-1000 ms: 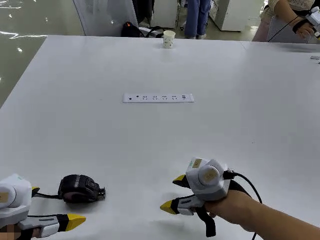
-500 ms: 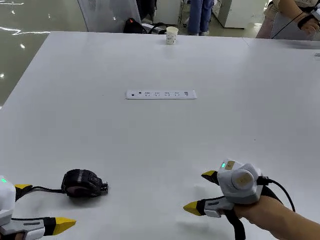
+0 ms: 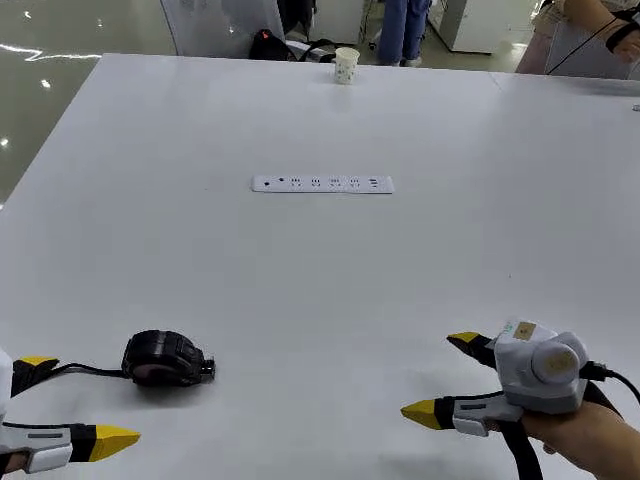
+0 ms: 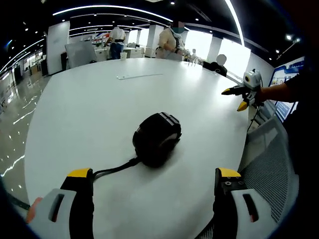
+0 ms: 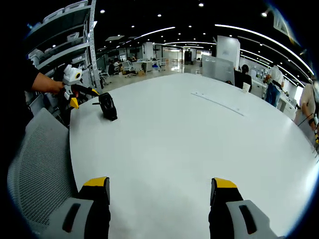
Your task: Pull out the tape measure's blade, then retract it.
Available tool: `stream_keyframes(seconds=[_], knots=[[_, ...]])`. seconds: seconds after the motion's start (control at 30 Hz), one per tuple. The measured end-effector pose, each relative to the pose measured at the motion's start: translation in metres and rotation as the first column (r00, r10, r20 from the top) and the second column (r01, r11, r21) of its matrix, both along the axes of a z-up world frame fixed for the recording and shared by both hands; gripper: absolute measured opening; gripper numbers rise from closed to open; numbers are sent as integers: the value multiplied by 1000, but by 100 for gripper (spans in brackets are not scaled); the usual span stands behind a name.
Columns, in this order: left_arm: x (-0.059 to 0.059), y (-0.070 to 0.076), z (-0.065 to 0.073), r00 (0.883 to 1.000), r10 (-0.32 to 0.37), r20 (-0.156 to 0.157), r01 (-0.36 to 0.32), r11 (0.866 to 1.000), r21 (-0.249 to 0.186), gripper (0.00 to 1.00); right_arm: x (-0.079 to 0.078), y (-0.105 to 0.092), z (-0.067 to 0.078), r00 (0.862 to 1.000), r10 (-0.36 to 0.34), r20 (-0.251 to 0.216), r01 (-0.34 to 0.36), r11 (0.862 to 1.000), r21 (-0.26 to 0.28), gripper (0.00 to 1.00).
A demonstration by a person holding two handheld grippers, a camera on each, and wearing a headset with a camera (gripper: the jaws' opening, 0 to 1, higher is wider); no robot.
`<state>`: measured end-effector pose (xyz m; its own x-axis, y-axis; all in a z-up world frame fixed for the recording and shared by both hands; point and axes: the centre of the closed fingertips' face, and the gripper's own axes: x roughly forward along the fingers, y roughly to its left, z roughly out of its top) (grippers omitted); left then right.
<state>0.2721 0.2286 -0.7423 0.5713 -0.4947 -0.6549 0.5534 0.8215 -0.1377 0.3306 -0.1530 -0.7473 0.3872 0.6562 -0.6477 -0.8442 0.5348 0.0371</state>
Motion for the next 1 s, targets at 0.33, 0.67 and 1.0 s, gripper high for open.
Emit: stream_keyframes(seconds=[0.33, 0.67, 1.0], knots=[[-1, 13, 2, 1000, -21, 14, 20, 998, 53, 99, -7, -38, -7, 1000, -10, -14, 9, 998, -63, 92], [-7, 24, -2, 1000, -10, -8, 11, 997, 71, 99, -17, -68, -18, 999, -39, -38, 35, 995, -98, 99], [-13, 26, -5, 999, -17, -38, 20, 997, 76, 99, -19, -80, -13, 997, -67, -34, 64, 994, -91, 99]])
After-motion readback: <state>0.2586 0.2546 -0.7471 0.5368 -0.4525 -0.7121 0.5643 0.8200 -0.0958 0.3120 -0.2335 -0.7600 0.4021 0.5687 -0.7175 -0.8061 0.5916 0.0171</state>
